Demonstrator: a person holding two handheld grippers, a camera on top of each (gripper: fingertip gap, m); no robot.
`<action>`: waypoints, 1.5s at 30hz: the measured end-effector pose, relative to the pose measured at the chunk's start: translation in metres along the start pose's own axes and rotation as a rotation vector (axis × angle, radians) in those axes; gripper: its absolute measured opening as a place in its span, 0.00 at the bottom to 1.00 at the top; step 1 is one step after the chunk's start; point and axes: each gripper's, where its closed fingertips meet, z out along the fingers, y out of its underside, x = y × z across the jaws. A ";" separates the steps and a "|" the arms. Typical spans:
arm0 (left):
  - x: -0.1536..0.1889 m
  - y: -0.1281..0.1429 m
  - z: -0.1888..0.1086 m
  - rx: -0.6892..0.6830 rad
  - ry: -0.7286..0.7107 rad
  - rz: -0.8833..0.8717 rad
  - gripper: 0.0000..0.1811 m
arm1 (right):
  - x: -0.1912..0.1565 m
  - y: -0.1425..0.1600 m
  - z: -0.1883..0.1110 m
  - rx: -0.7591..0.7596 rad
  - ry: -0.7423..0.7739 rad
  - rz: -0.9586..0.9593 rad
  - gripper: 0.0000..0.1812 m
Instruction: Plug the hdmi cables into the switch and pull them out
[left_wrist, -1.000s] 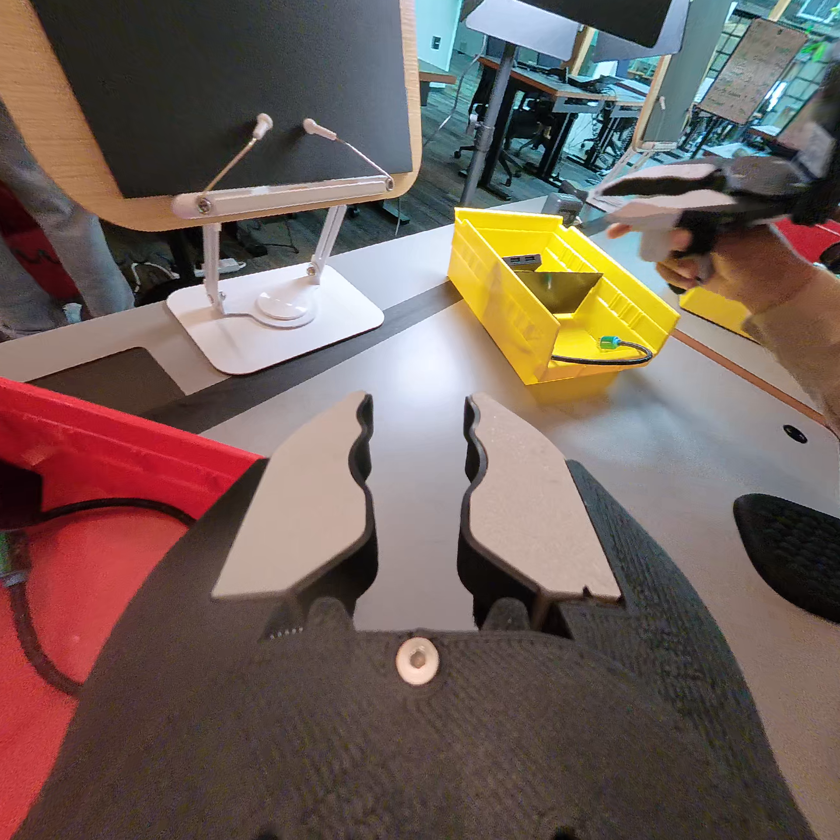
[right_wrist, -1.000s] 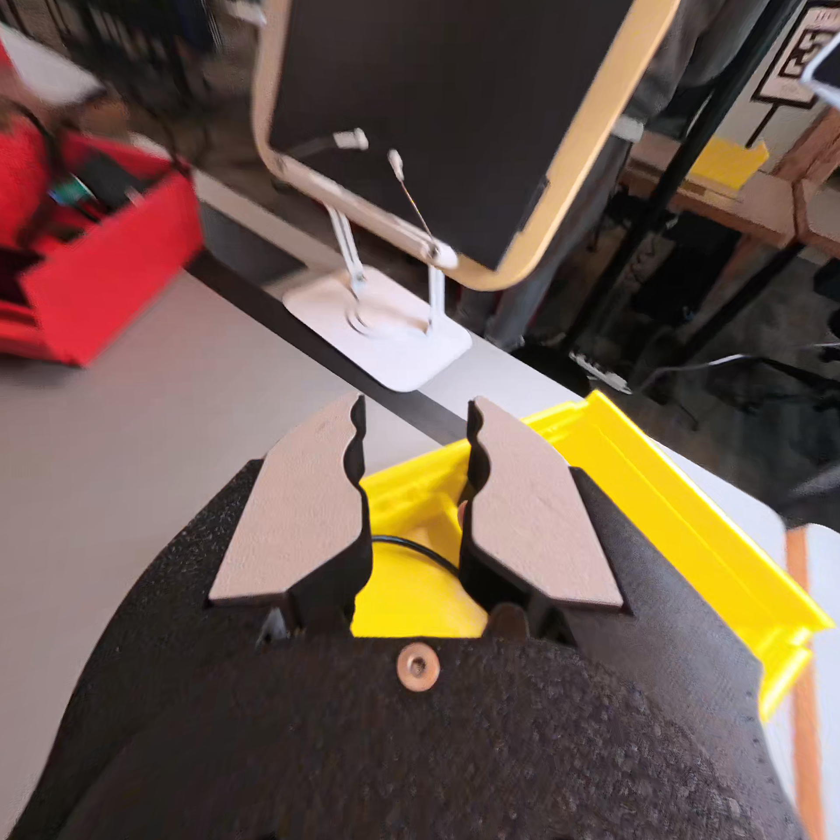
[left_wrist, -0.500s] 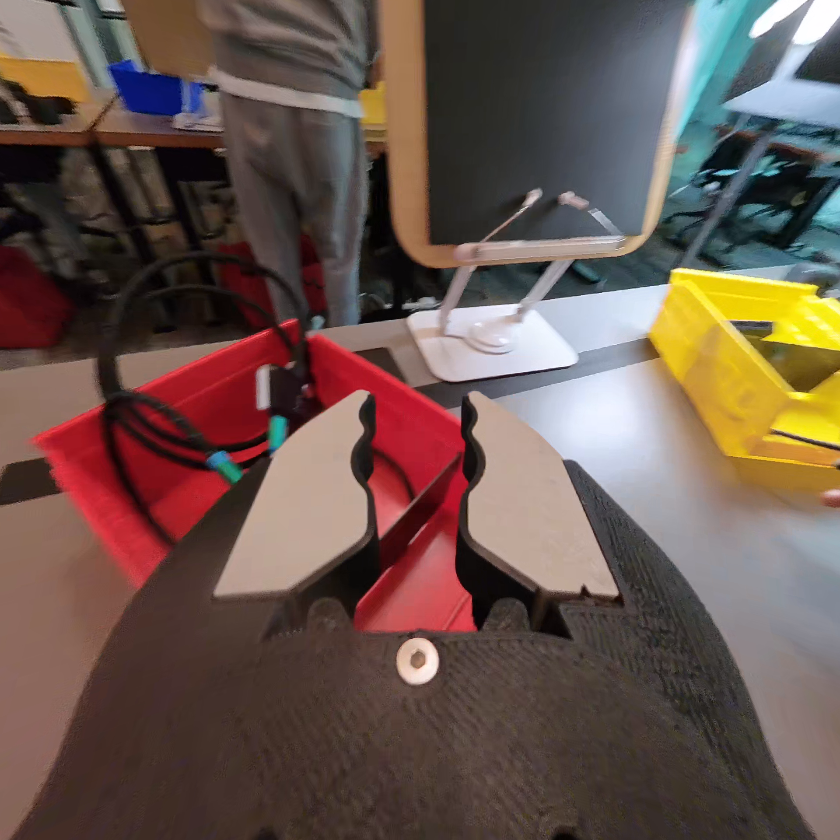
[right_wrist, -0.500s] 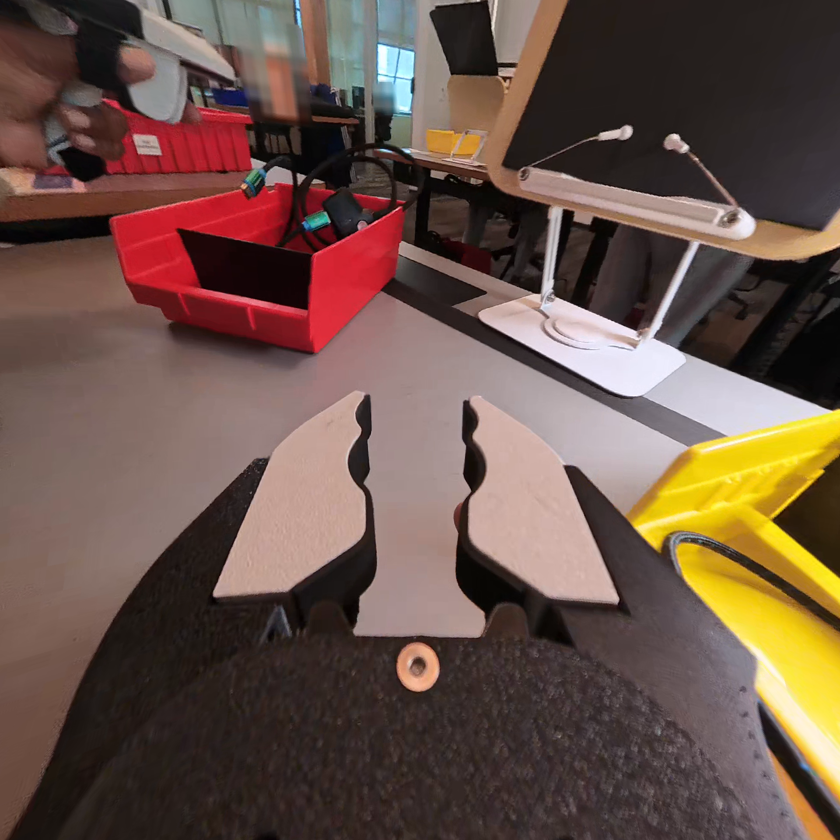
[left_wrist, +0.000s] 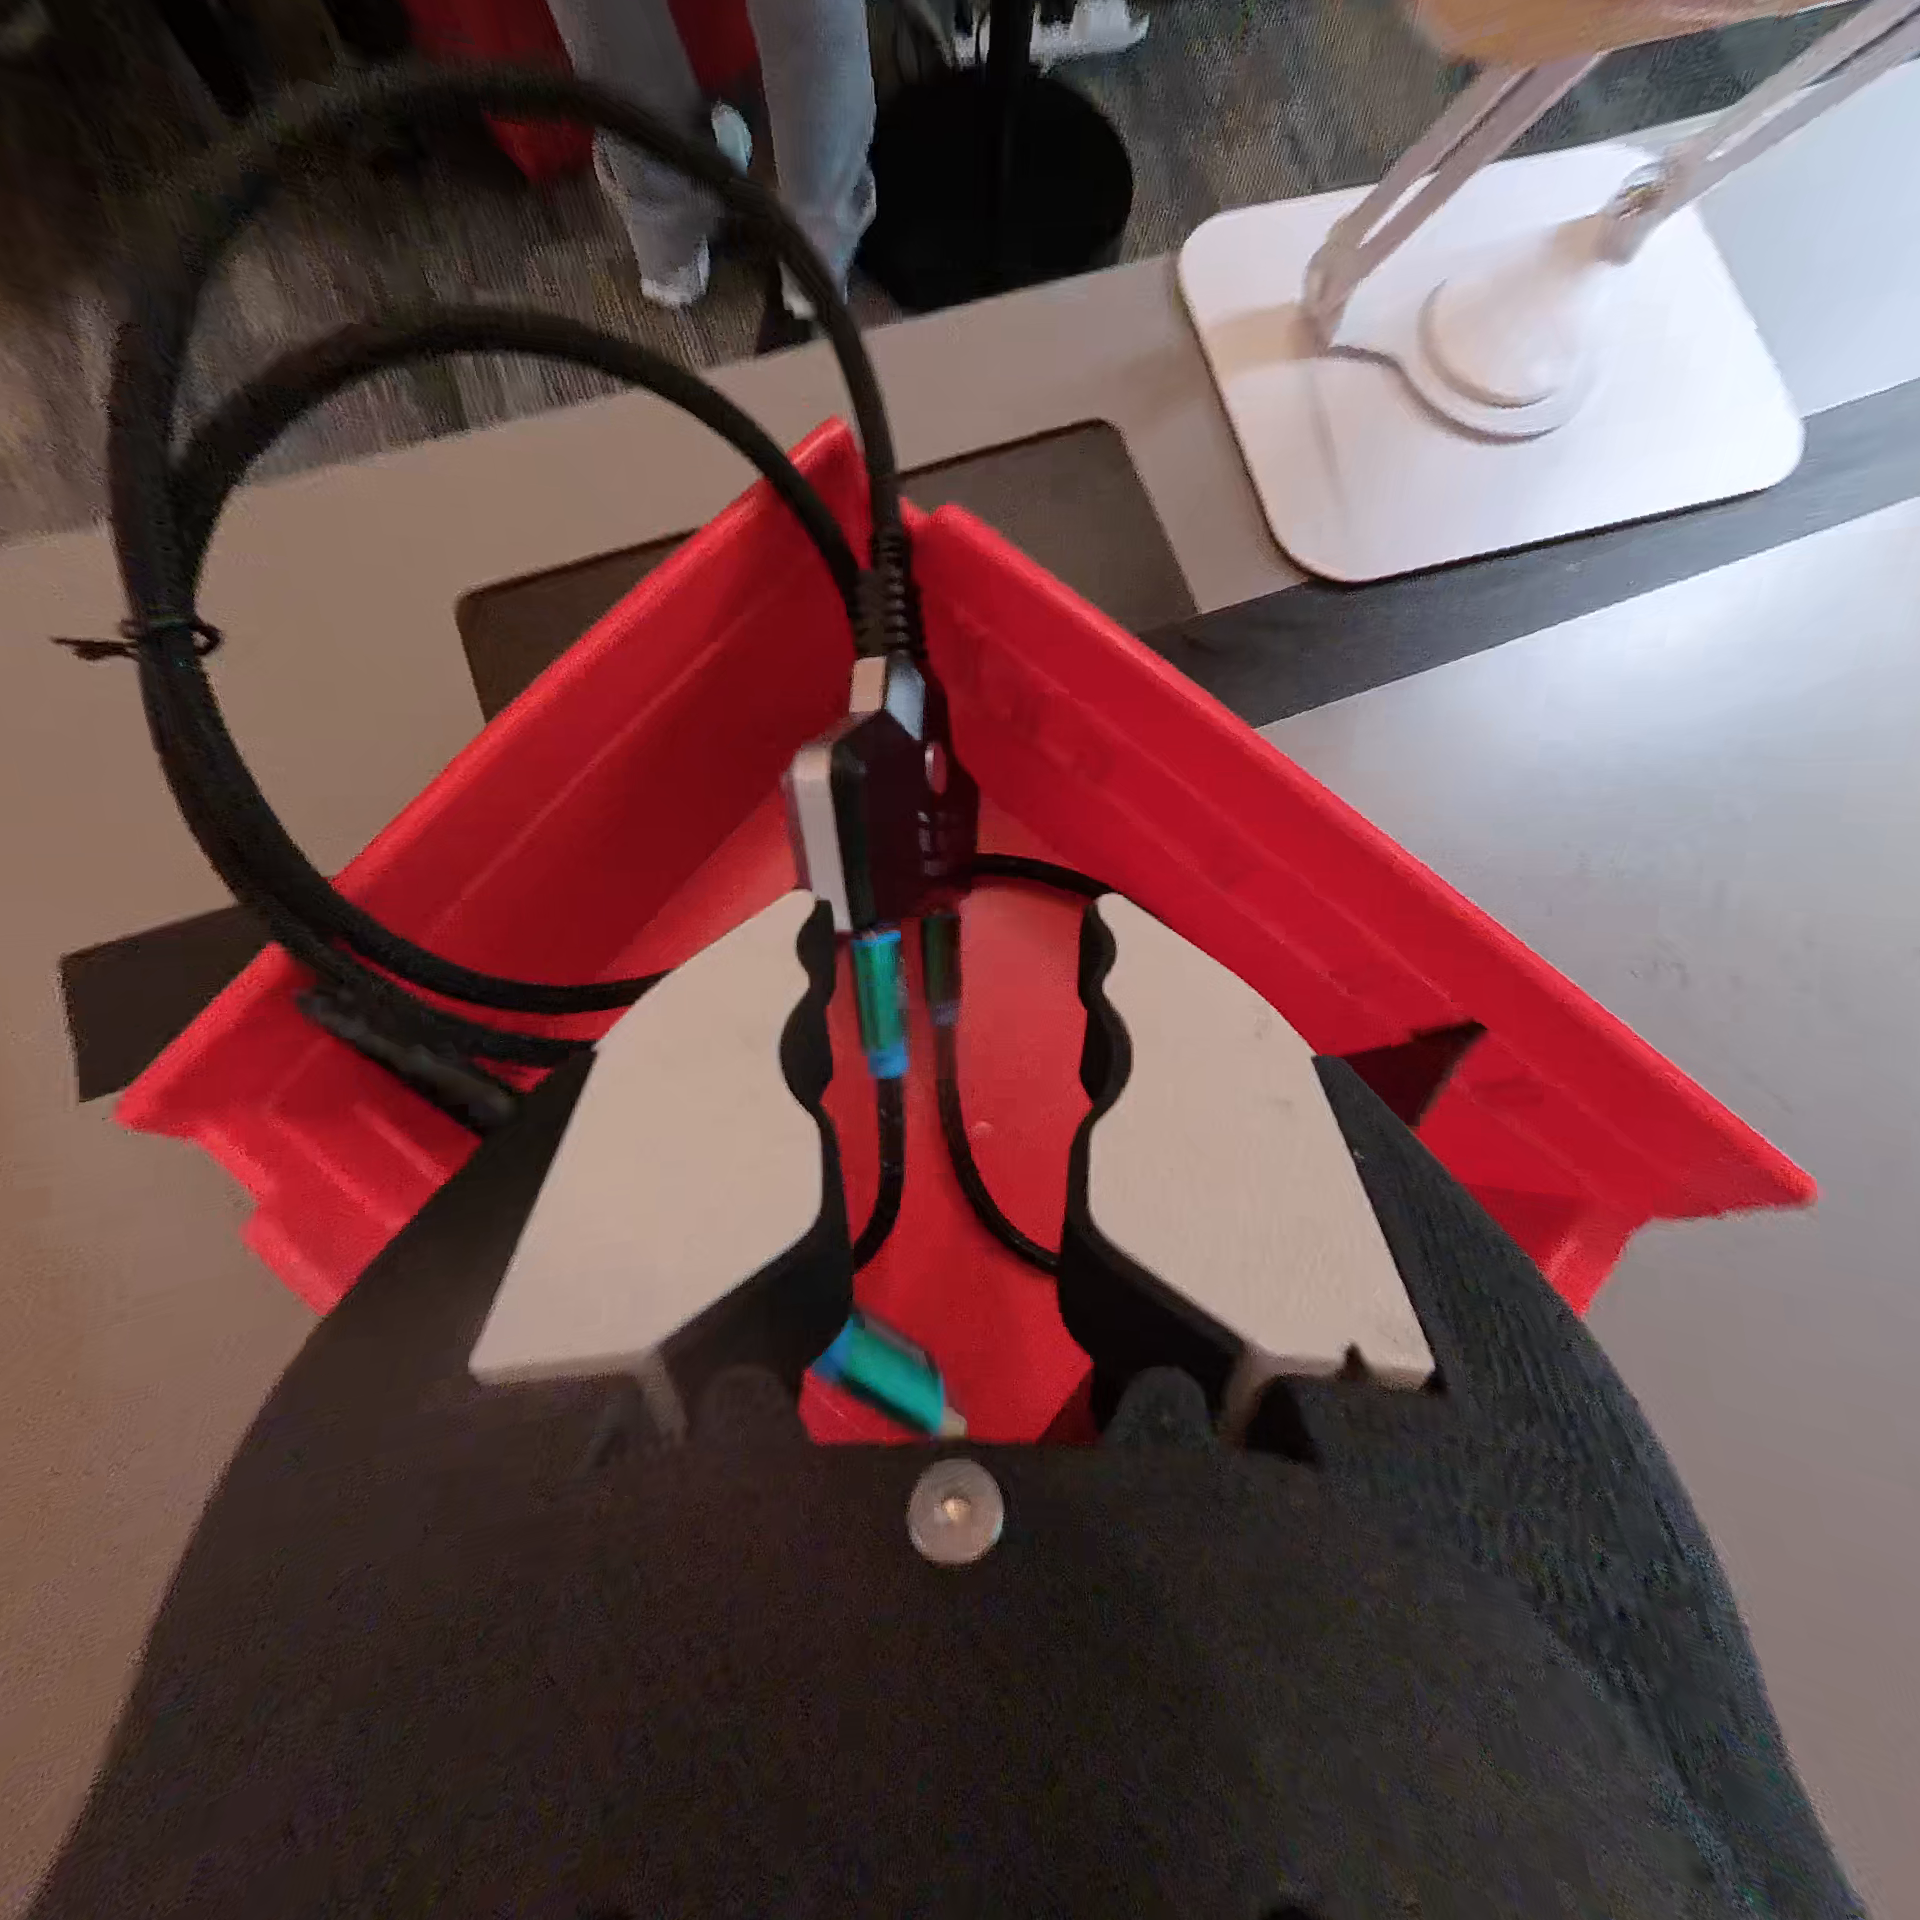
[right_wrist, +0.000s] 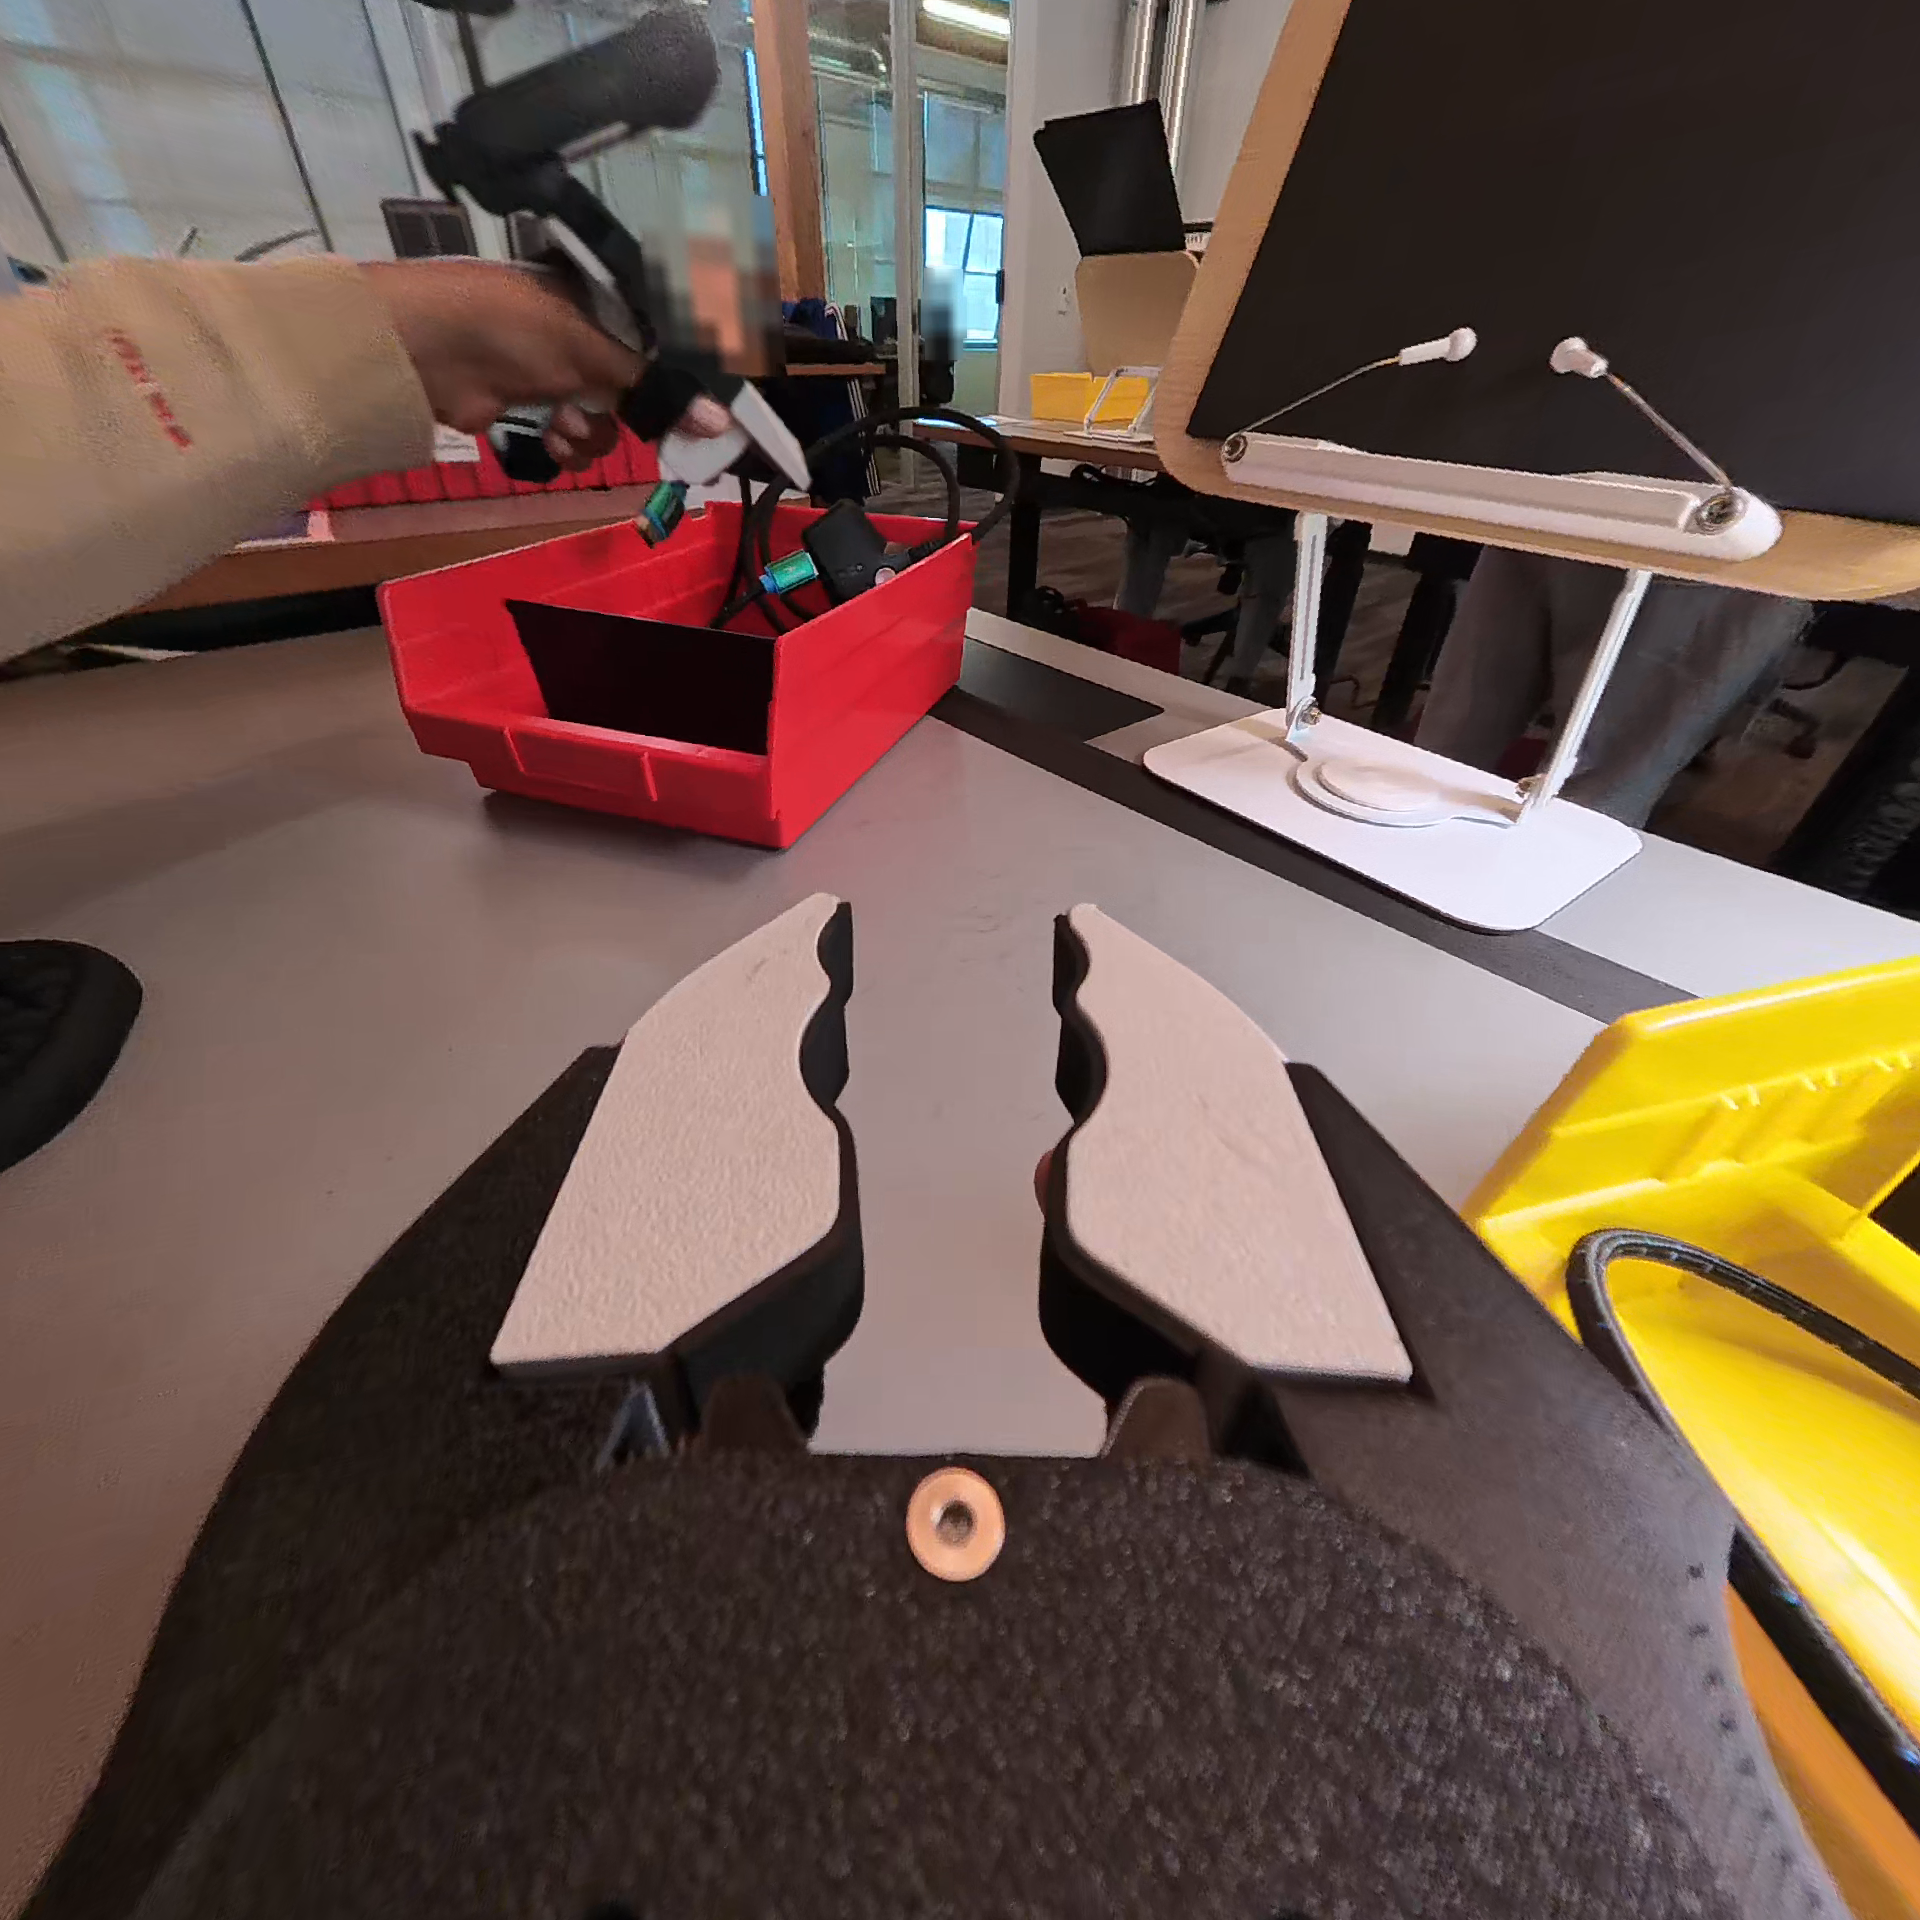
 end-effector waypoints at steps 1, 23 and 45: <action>-0.006 0.000 0.010 -0.028 0.006 -0.021 0.25 | -0.001 0.001 0.000 0.000 -0.004 -0.006 0.20; -0.002 -0.009 0.023 -0.104 0.080 -0.025 0.13 | -0.008 0.012 0.002 -0.016 -0.086 0.070 0.17; 0.104 -0.103 -0.227 0.638 0.302 0.067 0.12 | -0.038 -0.135 0.005 0.250 -0.136 -0.065 0.17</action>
